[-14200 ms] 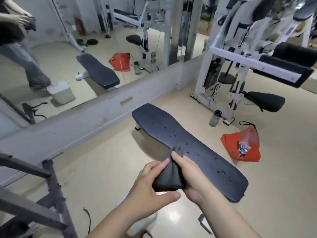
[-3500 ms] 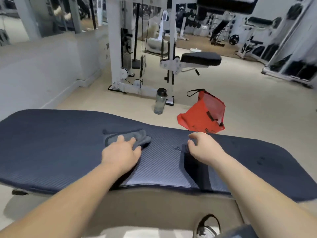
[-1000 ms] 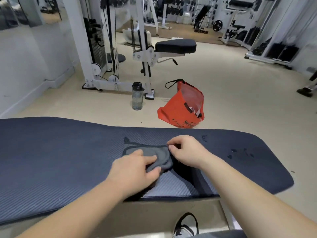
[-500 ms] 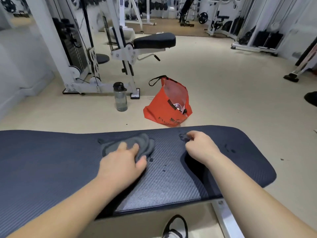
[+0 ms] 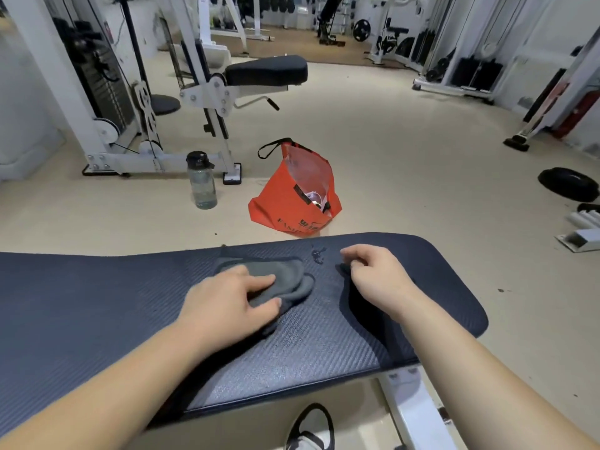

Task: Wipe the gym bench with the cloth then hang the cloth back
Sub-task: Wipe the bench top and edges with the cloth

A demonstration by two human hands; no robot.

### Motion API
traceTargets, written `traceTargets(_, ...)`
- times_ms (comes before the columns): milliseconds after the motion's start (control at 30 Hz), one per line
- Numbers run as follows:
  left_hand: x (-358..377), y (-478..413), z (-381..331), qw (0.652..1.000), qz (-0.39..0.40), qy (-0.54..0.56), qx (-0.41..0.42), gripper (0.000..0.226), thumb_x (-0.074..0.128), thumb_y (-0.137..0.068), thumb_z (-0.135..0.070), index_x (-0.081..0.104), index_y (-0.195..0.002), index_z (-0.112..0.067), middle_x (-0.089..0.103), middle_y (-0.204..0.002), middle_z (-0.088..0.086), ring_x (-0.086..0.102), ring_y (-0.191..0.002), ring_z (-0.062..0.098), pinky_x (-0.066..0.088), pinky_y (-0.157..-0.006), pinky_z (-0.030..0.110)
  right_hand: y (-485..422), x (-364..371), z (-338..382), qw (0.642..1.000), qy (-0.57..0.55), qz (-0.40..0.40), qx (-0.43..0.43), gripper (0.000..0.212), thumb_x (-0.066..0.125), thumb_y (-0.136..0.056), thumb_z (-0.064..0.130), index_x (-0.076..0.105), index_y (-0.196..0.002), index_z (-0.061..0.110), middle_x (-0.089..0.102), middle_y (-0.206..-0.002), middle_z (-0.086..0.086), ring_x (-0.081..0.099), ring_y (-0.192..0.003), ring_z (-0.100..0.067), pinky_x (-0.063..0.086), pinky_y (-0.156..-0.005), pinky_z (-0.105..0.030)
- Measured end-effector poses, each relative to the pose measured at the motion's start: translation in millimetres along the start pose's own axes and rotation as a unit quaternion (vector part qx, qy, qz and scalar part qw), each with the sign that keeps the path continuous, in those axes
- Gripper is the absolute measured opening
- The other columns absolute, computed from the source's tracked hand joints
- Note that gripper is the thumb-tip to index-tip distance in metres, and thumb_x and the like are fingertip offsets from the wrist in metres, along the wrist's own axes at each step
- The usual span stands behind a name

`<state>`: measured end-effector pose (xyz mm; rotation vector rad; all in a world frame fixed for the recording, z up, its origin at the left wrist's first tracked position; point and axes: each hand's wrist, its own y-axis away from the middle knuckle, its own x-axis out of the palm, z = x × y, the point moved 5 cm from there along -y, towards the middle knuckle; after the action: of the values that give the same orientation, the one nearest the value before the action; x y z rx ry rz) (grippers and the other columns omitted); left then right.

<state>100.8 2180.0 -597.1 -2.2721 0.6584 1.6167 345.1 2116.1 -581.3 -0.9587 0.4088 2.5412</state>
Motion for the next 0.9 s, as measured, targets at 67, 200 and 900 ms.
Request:
traceTargets(67,-4,0,5,0.997,-0.039,-0.043,-0.051,0.061,0.040,-0.087,-0.073,0.050,-0.141,-0.047,0.059,-0.123,-0.008,0.063,-0.117,0.028,0.052,-0.090,0.039,0,1,-2,1.000,0.031,-0.003,0.005,0.044,0.044,-0.097,0.007,0.068,-0.133,0.018,0.067,-0.137,0.003,0.057,-0.131,-0.016,0.040,-0.105,-0.025)
traceTargets(200,8,26,-26,0.997,-0.008,-0.078,0.010,0.079,0.031,-0.086,-0.079,0.035,-0.151,-0.034,0.048,-0.127,-0.002,0.060,-0.120,0.025,0.051,-0.089,0.039,0,9,5,1.000,0.026,0.006,-0.013,0.045,0.044,-0.096,0.005,0.071,-0.128,0.020,0.070,-0.130,0.005,0.060,-0.124,-0.012,0.040,-0.102,-0.023)
traceTargets(900,46,-84,-101,0.996,0.058,-0.055,0.035,0.062,0.038,-0.091,-0.064,0.034,-0.150,-0.047,0.047,-0.132,0.005,0.052,-0.127,0.031,0.048,-0.098,0.042,-3,-31,-21,0.996,-0.036,-0.078,0.016,0.048,0.045,-0.093,0.006,0.068,-0.132,0.022,0.068,-0.134,0.004,0.059,-0.128,-0.017,0.045,-0.104,-0.032)
